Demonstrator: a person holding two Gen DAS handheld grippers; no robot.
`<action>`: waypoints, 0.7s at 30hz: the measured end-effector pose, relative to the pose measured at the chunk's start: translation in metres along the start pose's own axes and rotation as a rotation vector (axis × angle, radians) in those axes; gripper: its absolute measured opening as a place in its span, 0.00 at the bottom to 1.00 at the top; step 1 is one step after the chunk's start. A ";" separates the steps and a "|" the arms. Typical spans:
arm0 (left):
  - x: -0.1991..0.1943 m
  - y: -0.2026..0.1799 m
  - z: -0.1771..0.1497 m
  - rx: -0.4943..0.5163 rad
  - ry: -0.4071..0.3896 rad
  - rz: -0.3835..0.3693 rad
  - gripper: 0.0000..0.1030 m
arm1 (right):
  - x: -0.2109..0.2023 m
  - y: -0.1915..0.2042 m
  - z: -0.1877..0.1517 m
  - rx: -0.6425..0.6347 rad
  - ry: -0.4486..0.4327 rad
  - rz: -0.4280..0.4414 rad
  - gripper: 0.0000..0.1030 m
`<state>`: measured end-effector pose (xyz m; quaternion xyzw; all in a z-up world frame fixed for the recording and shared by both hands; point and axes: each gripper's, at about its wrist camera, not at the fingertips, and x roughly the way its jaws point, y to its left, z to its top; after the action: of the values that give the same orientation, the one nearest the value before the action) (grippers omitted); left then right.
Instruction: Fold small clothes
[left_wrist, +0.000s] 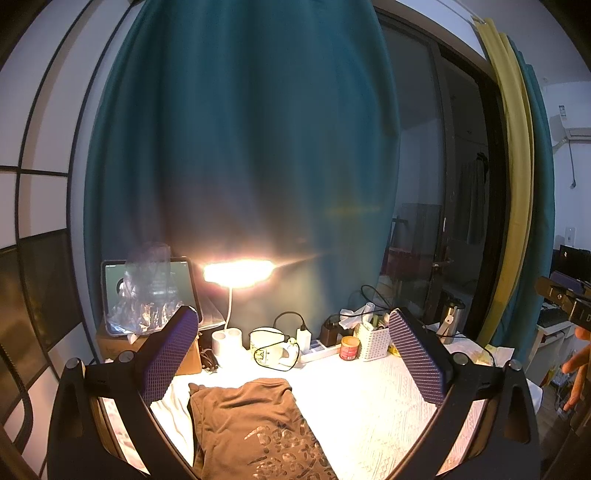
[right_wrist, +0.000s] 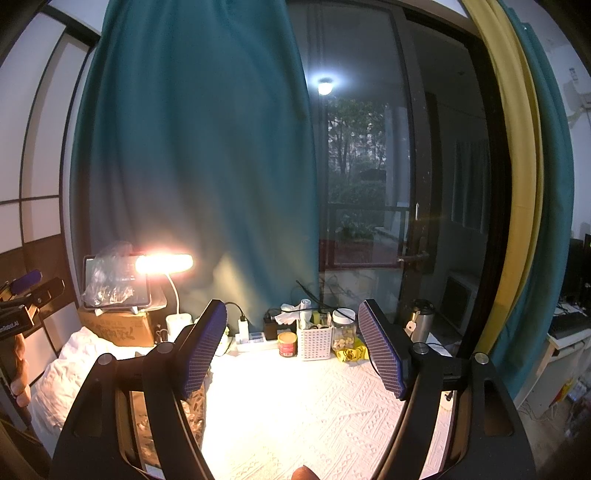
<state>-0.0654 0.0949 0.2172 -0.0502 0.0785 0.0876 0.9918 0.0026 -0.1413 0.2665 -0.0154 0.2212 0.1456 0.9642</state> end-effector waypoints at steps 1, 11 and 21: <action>0.001 0.000 0.000 -0.001 0.000 0.000 0.99 | 0.000 0.000 0.000 0.000 0.000 0.000 0.75; 0.000 0.000 0.000 0.000 0.001 0.001 0.99 | 0.001 -0.001 -0.002 0.004 0.001 -0.005 0.75; 0.001 -0.001 -0.001 -0.001 0.003 -0.001 0.99 | 0.001 -0.001 -0.003 0.005 0.004 -0.005 0.75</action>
<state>-0.0643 0.0944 0.2162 -0.0511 0.0797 0.0871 0.9917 0.0019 -0.1420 0.2631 -0.0136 0.2233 0.1424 0.9642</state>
